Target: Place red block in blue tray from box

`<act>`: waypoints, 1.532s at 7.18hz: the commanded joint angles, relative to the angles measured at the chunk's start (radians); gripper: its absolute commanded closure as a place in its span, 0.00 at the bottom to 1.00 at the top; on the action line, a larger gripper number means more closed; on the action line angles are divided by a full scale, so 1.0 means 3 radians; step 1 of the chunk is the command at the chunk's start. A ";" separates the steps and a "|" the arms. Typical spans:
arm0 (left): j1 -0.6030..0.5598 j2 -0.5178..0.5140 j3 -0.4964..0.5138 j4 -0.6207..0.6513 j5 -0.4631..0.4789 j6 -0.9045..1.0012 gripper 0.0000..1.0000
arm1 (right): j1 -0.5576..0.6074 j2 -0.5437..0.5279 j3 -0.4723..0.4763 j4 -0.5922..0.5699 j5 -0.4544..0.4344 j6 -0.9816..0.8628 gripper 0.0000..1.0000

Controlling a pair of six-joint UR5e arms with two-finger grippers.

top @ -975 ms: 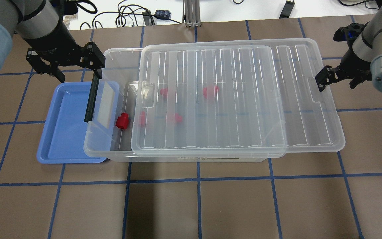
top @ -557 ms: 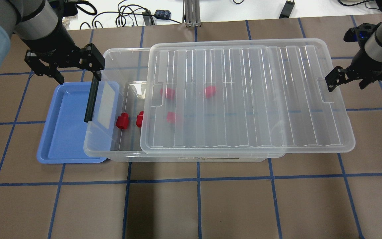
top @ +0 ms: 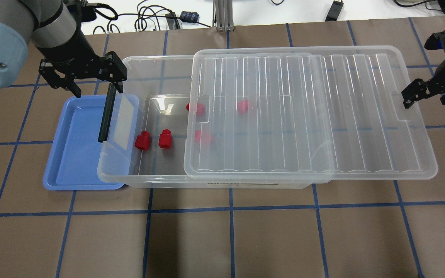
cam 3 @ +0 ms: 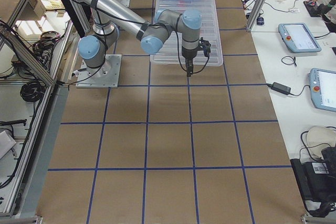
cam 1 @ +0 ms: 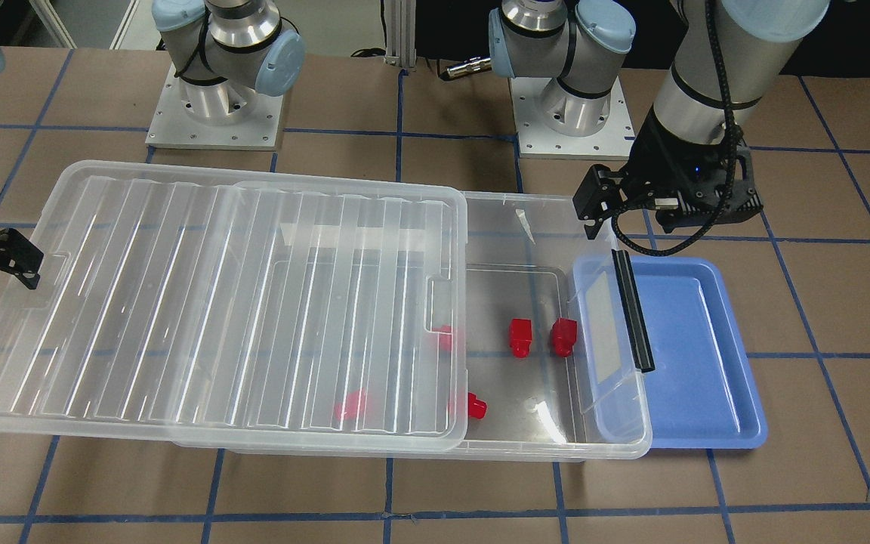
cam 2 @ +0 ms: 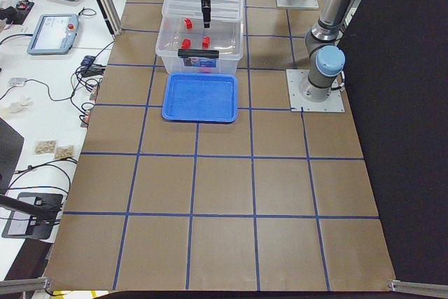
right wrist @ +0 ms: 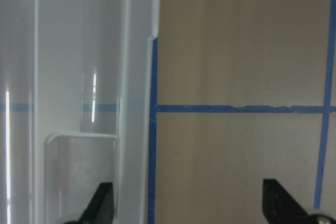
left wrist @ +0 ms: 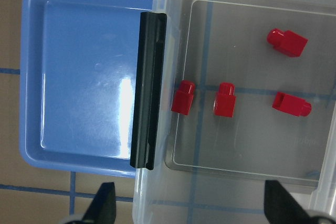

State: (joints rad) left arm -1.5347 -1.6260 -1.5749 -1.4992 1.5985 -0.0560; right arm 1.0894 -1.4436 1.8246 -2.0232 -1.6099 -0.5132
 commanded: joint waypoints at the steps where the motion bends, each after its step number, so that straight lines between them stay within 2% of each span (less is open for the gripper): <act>1: -0.0114 -0.0092 -0.0022 0.0053 -0.0011 0.0018 0.00 | -0.0062 0.0005 -0.0012 0.0000 -0.0003 -0.0110 0.00; 2: -0.0171 -0.0153 -0.0088 0.0063 -0.0011 0.0043 0.00 | -0.0128 0.0021 -0.0012 0.0000 0.0002 -0.0171 0.00; 6: -0.0324 -0.0266 -0.0558 0.0680 -0.0016 0.0038 0.00 | -0.0246 0.0021 -0.0023 0.0005 0.0008 -0.0319 0.00; 8: -0.0320 -0.0337 -0.0676 0.0728 -0.0275 0.0059 0.02 | -0.0246 0.0016 -0.0028 0.0015 0.0008 -0.0304 0.00; 9: -0.0320 -0.0383 -0.0727 0.0794 -0.0271 0.0064 0.02 | -0.0246 -0.0025 -0.0033 0.0020 0.0028 -0.0299 0.00; 11: -0.0320 -0.0455 -0.0992 0.1145 -0.0261 0.0074 0.02 | -0.0241 -0.0030 -0.0257 0.0157 0.0003 -0.0299 0.00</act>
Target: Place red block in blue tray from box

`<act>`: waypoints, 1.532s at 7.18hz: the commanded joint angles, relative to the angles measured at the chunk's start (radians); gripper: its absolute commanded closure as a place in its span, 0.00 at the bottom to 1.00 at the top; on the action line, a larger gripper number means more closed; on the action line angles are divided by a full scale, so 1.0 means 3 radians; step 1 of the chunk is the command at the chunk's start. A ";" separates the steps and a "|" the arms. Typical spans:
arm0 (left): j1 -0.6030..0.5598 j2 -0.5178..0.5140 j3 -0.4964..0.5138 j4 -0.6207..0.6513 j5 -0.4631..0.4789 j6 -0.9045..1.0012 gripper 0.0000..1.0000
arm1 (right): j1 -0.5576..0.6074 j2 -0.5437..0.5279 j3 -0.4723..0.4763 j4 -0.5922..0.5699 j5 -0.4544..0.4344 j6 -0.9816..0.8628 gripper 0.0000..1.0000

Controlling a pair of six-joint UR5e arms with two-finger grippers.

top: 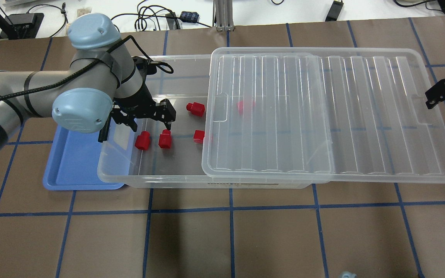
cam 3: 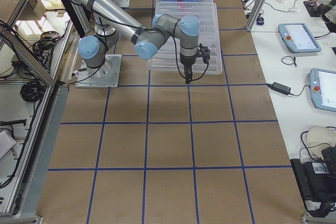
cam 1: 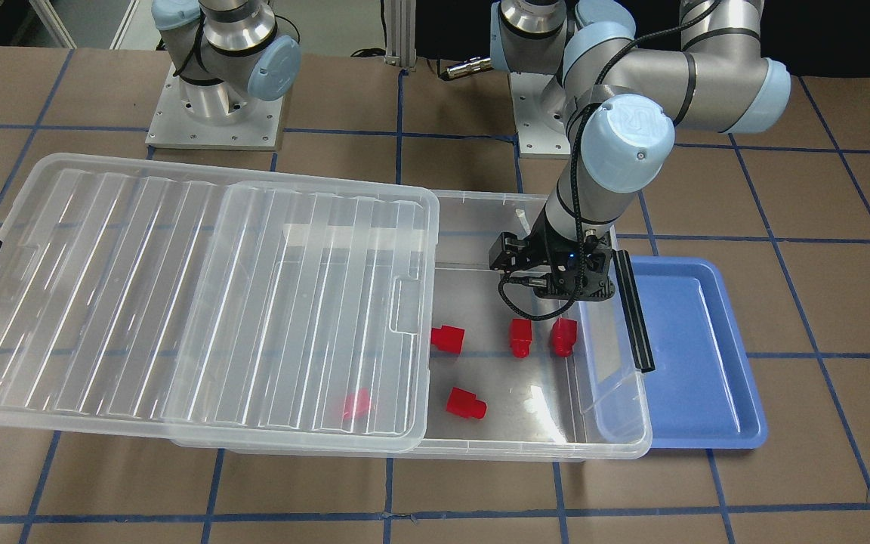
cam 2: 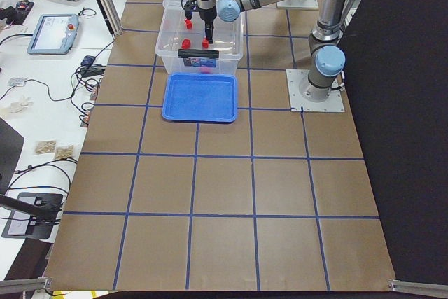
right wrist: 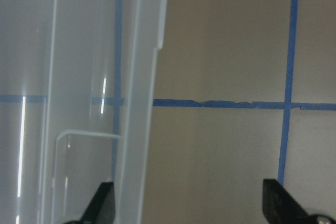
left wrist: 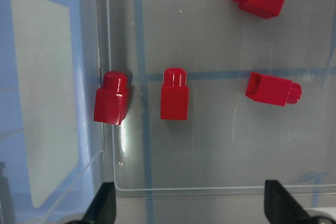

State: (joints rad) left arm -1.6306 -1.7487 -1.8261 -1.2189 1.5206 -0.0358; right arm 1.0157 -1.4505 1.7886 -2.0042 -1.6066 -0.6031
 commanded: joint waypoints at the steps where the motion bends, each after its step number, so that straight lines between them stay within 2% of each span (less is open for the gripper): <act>1: 0.0000 -0.0087 -0.0242 0.0329 -0.0001 0.0007 0.02 | 0.0004 -0.0027 -0.0300 0.0348 -0.0009 0.0001 0.00; 3: 0.0000 -0.0173 -0.0254 0.0356 0.0009 0.0022 0.04 | 0.0030 -0.0226 -0.0693 0.1042 0.0022 0.0026 0.00; 5: 0.0000 -0.0317 -0.0259 0.0509 0.0009 0.0022 0.04 | 0.0071 -0.0436 -0.0803 0.1372 0.0037 0.0087 0.00; 6: 0.0000 -0.0358 -0.0259 0.0540 0.0004 0.0017 0.06 | 0.0208 -0.0548 -0.0803 0.1398 0.0032 0.0341 0.00; 11: 0.0000 -0.0577 -0.0259 0.0688 0.0009 0.0027 0.10 | 0.1607 -0.0549 -0.0936 0.1476 0.0043 0.2329 0.00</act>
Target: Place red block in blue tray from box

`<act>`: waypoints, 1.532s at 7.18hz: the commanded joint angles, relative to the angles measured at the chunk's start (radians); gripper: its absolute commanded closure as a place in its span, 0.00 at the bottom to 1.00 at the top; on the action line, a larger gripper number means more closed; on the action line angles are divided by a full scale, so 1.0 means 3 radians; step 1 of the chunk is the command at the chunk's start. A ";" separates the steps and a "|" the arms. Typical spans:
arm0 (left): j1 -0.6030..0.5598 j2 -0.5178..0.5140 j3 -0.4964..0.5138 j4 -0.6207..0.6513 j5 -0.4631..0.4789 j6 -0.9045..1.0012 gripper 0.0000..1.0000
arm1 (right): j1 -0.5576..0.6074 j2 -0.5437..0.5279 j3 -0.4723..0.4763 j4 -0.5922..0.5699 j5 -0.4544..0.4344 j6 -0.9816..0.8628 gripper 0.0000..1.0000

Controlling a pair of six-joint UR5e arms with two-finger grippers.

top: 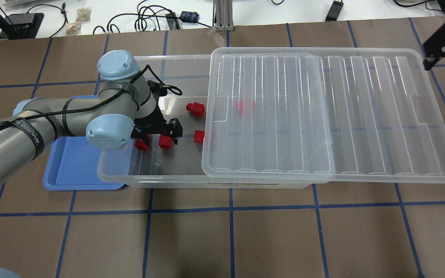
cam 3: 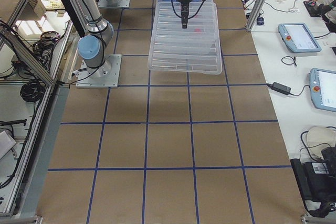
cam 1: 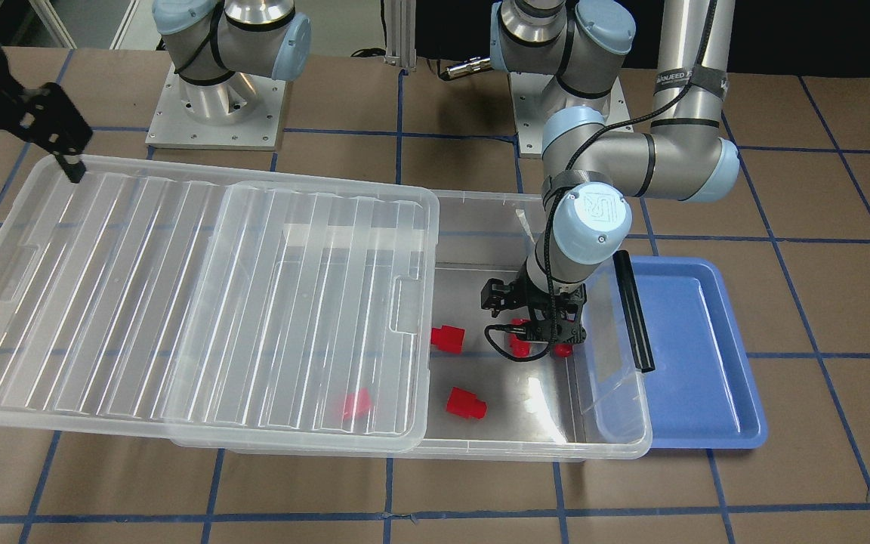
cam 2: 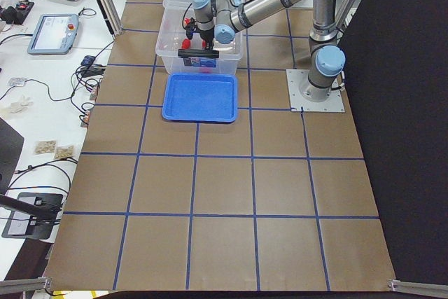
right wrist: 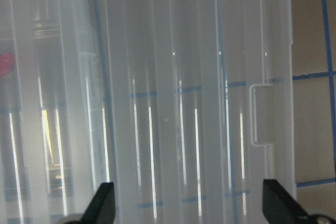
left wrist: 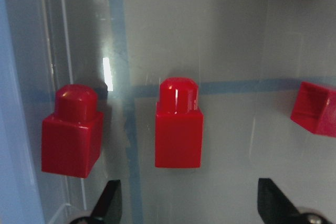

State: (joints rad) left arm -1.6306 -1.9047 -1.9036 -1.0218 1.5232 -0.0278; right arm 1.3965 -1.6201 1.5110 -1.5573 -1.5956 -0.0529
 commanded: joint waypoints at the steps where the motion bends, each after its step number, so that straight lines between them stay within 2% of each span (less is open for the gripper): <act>1: 0.0000 -0.0088 0.0000 0.0047 0.0000 0.0000 0.10 | 0.0503 0.0041 -0.0005 -0.0030 0.0006 0.0797 0.00; 3: 0.0000 -0.0134 0.0000 0.0077 0.0000 -0.0005 0.13 | 0.0566 0.0118 -0.0005 -0.0172 0.0006 0.0836 0.00; 4: 0.0000 -0.0155 0.0005 0.0077 -0.0005 -0.0015 0.21 | 0.0566 0.0123 -0.0005 -0.0173 0.0006 0.0826 0.00; 6: 0.0000 -0.0175 0.0005 0.0077 -0.0030 -0.0020 0.77 | 0.0566 0.0123 0.0005 -0.0178 0.0001 0.0810 0.00; 7: 0.0000 -0.0175 0.0005 0.0072 -0.0025 -0.0020 1.00 | 0.0566 0.0128 0.0015 -0.0219 0.0001 0.0800 0.00; 9: 0.0000 -0.0145 0.0061 0.0093 -0.0010 -0.0056 1.00 | 0.0566 0.0128 0.0020 -0.0229 0.0001 0.0800 0.00; 11: 0.0005 -0.0028 0.0254 0.0037 0.0015 -0.0208 1.00 | 0.0566 0.0128 0.0020 -0.0229 0.0001 0.0800 0.00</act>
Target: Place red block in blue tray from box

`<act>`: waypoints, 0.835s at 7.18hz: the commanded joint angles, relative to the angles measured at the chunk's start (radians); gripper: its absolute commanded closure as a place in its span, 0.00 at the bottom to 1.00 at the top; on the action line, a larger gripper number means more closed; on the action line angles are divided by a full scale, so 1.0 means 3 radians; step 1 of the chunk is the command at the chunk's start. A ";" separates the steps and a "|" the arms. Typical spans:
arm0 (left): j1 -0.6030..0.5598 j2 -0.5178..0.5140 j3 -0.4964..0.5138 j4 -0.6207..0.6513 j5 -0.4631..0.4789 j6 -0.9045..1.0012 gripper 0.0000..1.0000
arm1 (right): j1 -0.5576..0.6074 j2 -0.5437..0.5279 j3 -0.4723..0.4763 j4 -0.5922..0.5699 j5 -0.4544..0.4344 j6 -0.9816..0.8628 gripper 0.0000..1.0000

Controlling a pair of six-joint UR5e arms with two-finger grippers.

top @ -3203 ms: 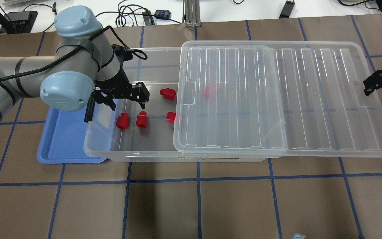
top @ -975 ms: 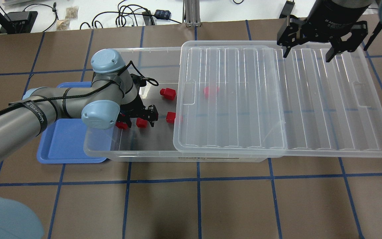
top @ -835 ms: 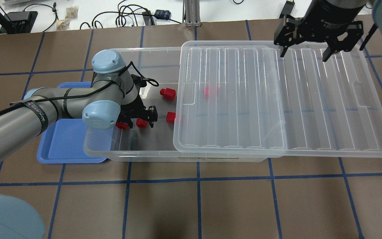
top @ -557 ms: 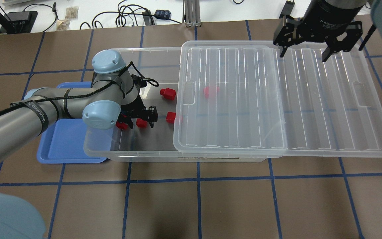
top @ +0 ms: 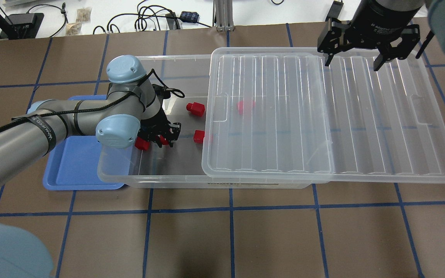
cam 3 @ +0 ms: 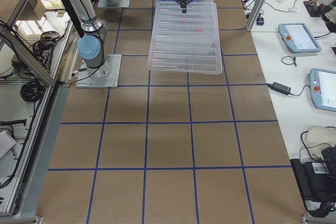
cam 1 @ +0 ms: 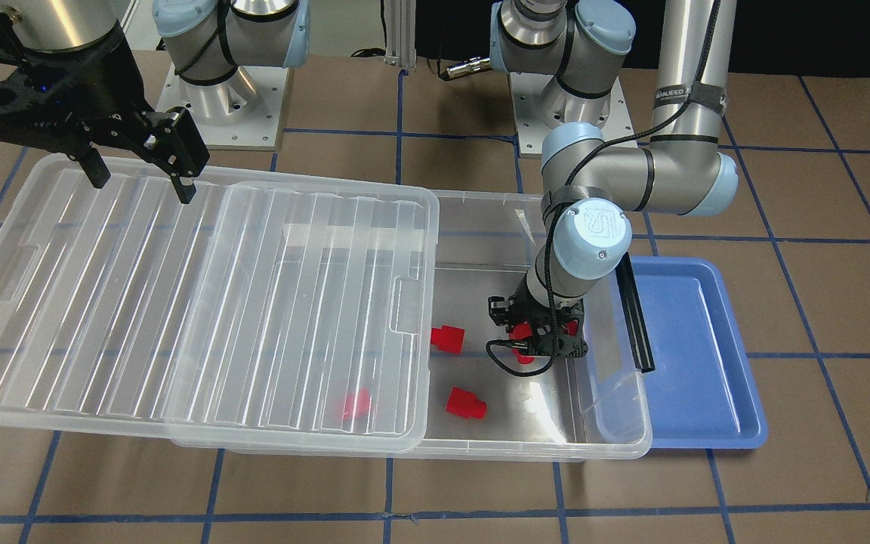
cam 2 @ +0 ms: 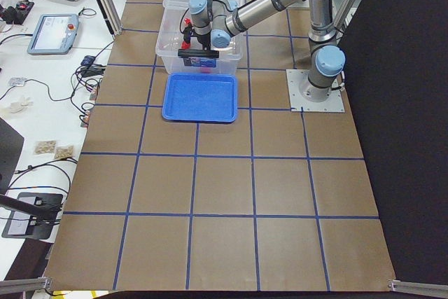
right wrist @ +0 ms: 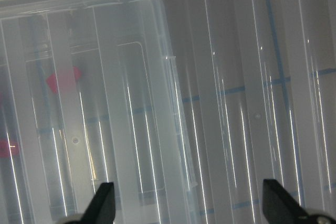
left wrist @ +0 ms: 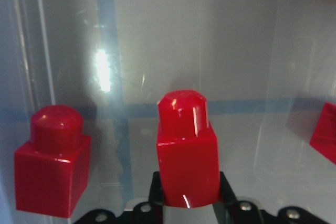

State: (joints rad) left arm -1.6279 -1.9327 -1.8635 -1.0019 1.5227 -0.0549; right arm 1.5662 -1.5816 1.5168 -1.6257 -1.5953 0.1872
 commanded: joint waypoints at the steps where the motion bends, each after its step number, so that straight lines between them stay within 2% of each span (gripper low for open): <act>1: -0.0009 0.0132 0.0274 -0.0116 0.0017 -0.0331 1.00 | 0.0000 0.0000 0.0001 -0.0006 -0.0005 0.0000 0.00; 6: 0.0082 0.0521 0.1148 -0.1240 0.0099 -0.0355 1.00 | 0.0000 0.0000 0.0001 -0.0006 0.0000 0.0000 0.00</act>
State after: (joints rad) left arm -1.6207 -1.7953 -1.5881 -1.2972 1.5528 -0.1750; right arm 1.5662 -1.5815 1.5171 -1.6270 -1.5965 0.1871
